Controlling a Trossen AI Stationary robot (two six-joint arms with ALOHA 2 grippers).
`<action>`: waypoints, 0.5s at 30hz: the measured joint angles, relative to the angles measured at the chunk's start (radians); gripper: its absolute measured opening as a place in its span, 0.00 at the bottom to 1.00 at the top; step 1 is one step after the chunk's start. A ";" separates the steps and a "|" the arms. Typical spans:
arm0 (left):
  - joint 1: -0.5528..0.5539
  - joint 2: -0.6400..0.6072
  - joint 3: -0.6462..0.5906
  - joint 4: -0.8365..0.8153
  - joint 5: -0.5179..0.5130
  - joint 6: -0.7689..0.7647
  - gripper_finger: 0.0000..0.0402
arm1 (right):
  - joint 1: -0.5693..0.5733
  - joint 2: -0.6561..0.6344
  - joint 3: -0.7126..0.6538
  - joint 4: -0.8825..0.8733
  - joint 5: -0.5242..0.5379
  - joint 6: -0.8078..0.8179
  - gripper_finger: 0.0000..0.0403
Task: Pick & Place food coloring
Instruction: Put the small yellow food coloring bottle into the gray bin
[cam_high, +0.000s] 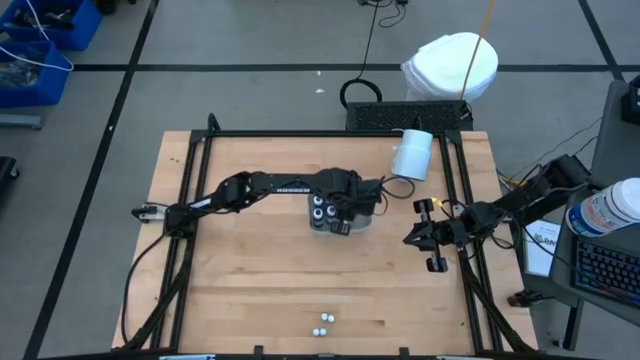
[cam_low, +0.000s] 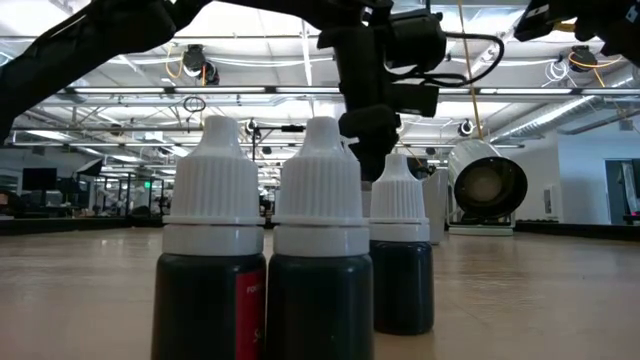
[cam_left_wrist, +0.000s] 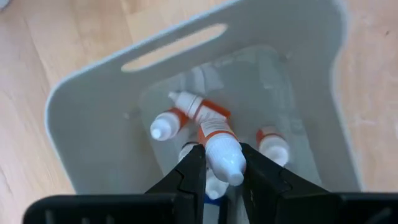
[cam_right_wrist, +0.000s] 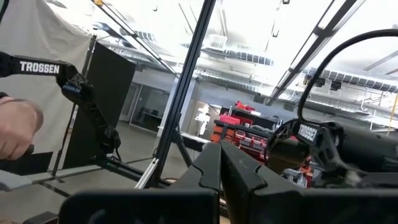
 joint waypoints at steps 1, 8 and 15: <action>-0.001 0.000 0.000 0.006 0.004 0.000 0.20 | 0.000 -0.006 0.000 -0.003 0.000 0.001 0.00; -0.001 0.000 0.000 0.033 0.007 -0.001 0.20 | 0.000 -0.040 0.000 -0.045 -0.001 0.028 0.00; -0.002 0.020 0.000 0.065 0.041 -0.024 0.20 | 0.000 -0.047 0.000 -0.057 -0.002 0.050 0.00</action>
